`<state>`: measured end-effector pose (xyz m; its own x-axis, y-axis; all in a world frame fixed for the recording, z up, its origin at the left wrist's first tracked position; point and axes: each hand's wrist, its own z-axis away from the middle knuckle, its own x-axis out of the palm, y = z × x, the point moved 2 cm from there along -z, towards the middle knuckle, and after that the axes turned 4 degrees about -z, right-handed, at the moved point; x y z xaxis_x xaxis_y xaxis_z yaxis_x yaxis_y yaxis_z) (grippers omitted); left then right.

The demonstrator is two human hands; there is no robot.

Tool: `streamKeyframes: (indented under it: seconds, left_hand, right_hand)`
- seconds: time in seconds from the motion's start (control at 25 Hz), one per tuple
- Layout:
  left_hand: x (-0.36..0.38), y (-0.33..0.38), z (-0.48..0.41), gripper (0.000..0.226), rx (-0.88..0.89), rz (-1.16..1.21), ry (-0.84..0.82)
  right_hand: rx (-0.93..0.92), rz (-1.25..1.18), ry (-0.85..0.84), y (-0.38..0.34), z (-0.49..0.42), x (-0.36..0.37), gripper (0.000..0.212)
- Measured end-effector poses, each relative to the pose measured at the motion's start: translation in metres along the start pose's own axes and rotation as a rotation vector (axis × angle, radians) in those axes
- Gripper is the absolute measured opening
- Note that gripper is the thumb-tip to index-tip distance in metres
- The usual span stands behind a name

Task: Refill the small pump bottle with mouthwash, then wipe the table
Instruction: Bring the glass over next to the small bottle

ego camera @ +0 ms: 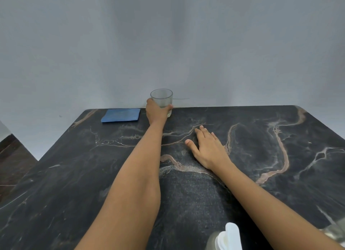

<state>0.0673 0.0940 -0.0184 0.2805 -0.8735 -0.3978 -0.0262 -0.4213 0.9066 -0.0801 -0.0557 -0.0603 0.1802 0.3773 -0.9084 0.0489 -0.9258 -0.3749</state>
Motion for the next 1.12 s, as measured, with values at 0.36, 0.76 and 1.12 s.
streamKeyframes:
  seconds: [0.36, 0.76, 1.12]
  left_hand:
    - [-0.082, 0.020, 0.066, 0.071, 0.164, -0.007, 0.032]
    - [-0.205, 0.033, 0.224, 0.053, 0.139, 0.021, 0.068]
    - [-0.239, -0.023, 0.348, 0.079, 0.068, 0.043, 0.019]
  right_hand:
    - [0.025, -0.223, 0.027, -0.011, 0.025, -0.015, 0.048]
    - [0.160, -0.573, -0.004, -0.027, 0.148, -0.049, 0.039]
    - [0.093, -0.818, 0.122, -0.038, 0.239, -0.071, 0.035]
